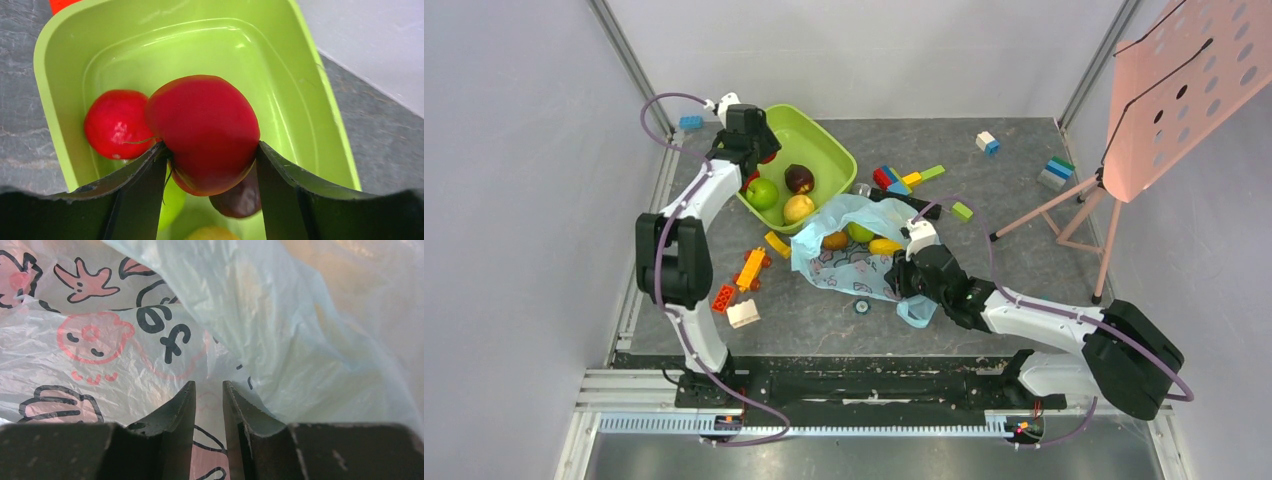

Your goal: Take the fake fruits out of the plastic bag

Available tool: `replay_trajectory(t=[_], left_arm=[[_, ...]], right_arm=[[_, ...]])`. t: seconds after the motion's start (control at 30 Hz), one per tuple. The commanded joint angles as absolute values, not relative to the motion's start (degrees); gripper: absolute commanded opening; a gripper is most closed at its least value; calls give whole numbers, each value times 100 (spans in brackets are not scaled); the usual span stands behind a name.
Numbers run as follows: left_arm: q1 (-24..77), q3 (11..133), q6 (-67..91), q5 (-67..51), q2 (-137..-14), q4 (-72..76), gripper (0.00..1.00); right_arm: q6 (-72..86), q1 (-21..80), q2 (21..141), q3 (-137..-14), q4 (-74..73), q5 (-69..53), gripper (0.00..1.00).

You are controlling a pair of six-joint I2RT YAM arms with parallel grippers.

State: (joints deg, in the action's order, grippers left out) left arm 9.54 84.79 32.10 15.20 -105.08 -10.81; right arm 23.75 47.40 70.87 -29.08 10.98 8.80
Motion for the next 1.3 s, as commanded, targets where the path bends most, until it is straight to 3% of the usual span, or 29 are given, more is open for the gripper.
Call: replay_trajectory(t=[0.0, 0.37, 0.67, 0.8, 0.97, 1.27], left_arm=[[853, 9174, 2870, 1663, -11101, -1057, 60], [851, 9668, 2626, 1513, -12036, -1156, 60], [852, 9681, 2505, 1517, -12161, -1281, 79], [845, 9729, 2483, 1436, -12041, -1414, 92], [844, 9953, 2576, 1168, -11759, -1815, 99], [855, 9528, 3063, 257, -10217, -1960, 100]], right_arm=[[2289, 4729, 6977, -2868, 1042, 894, 29], [2140, 4732, 7150, -2924, 961, 1020, 30], [2120, 4729, 7011, -2988, 893, 959, 32], [2056, 4728, 6902, -3052, 819, 1029, 37], [1975, 4728, 6858, -3303, 691, 1148, 50], [2061, 4720, 6949, -3852, 570, 1605, 55]])
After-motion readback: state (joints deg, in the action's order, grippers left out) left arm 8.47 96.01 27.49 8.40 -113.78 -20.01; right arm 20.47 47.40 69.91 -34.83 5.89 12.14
